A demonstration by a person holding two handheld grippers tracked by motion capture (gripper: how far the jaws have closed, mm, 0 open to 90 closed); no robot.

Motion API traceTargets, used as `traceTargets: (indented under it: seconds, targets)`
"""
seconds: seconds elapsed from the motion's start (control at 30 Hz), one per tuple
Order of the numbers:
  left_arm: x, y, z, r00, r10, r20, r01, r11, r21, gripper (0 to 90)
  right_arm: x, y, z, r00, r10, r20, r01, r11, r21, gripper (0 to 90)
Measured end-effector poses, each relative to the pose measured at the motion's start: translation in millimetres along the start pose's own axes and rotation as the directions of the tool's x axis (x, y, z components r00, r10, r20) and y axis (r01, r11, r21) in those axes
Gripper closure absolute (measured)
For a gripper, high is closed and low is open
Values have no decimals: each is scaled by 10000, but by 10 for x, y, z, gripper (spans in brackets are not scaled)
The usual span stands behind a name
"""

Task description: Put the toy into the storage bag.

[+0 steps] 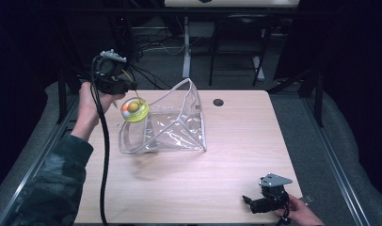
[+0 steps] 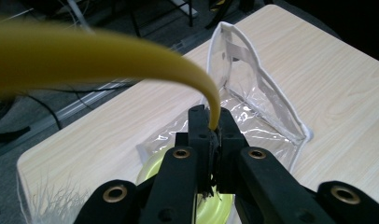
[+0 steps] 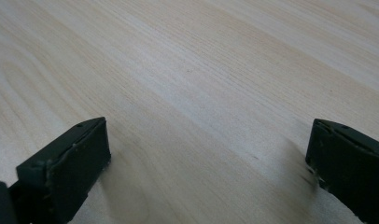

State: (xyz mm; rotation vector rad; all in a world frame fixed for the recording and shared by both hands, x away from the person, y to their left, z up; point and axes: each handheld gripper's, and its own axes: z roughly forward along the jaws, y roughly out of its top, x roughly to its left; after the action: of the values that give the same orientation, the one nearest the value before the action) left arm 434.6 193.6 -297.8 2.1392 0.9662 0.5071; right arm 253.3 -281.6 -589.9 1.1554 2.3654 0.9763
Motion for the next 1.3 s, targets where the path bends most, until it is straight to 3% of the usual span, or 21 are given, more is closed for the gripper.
traceTargets:
  seconds: [0.2,0.63,1.07,1.3]
  targets:
    - [-92,5,147,9991,166,379,-173,9997,176,882,0,0,0,10000,1,-2,-1,10000,1,0]
    - [-210,-25,384,9964,60,845,-86,9995,311,882,1,0,1,10000,13,0,-13,10000,-10,0]
    - [-281,-141,671,9940,12,1094,-89,9976,693,882,4,-1,3,10000,46,2,-46,10000,-44,0]
    - [-288,-230,861,9947,-114,1023,-1,9937,1119,882,2,0,1,10000,20,-9,-20,10000,-15,0]
